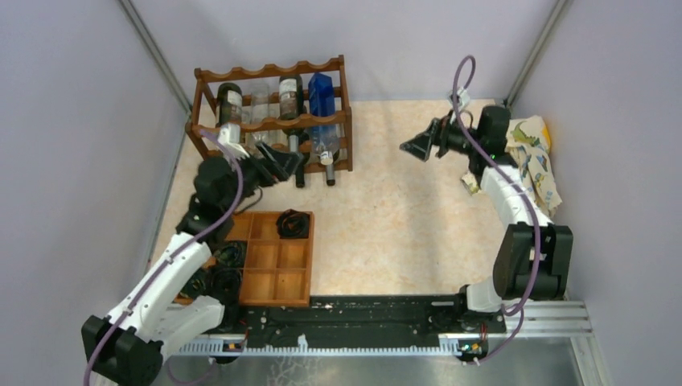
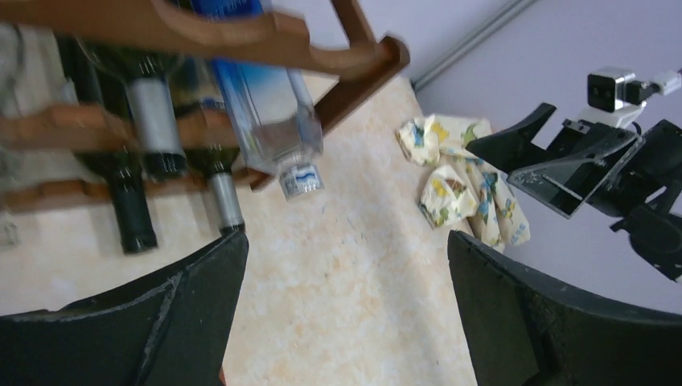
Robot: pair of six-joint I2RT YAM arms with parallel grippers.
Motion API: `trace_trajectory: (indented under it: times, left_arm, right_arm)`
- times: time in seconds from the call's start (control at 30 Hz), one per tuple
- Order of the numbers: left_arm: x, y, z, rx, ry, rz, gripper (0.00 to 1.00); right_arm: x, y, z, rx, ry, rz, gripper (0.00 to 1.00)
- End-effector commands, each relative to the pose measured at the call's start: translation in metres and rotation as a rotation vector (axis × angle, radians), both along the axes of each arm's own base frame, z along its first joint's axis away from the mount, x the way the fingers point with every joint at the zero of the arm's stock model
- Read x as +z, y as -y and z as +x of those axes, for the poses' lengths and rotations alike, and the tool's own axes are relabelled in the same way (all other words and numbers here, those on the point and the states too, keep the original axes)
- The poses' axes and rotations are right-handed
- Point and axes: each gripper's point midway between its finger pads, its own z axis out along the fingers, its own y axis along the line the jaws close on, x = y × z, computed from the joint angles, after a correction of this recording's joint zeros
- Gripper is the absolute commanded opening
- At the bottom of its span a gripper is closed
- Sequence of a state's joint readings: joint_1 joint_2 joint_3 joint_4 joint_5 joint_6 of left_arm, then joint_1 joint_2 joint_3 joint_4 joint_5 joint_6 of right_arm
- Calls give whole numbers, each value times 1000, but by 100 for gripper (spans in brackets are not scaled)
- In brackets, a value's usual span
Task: Put the wine bottle on the wine rack
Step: Reset both arms
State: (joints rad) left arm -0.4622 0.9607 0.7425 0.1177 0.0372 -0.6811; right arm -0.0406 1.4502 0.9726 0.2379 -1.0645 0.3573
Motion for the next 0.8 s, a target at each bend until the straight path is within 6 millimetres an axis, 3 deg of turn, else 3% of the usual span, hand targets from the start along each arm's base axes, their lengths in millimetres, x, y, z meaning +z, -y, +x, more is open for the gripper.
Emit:
trace_trajectory:
  times: [0.0, 0.1, 0.23, 0.4, 0.53, 0.77]
  left_arm:
    - [61, -10, -11, -155, 155, 82, 98]
    - [90, -18, 1, -159, 129, 142, 97]
    - [134, -24, 25, -155, 154, 217, 97]
    - [205, -25, 31, -160, 311, 215, 99]
    - [239, -28, 32, -161, 386, 209, 99]
    - [272, -35, 25, -151, 471, 192, 99]
  right_arm:
    - [18, 38, 9, -86, 189, -372, 98]
    - [43, 69, 20, -246, 295, -533, 98]
    - [113, 116, 30, -634, 391, -539, 98]
    - [195, 141, 15, -851, 502, -496, 98]
    - [246, 169, 0, -1056, 560, -445, 98]
    - [301, 174, -29, -1124, 706, -406, 98]
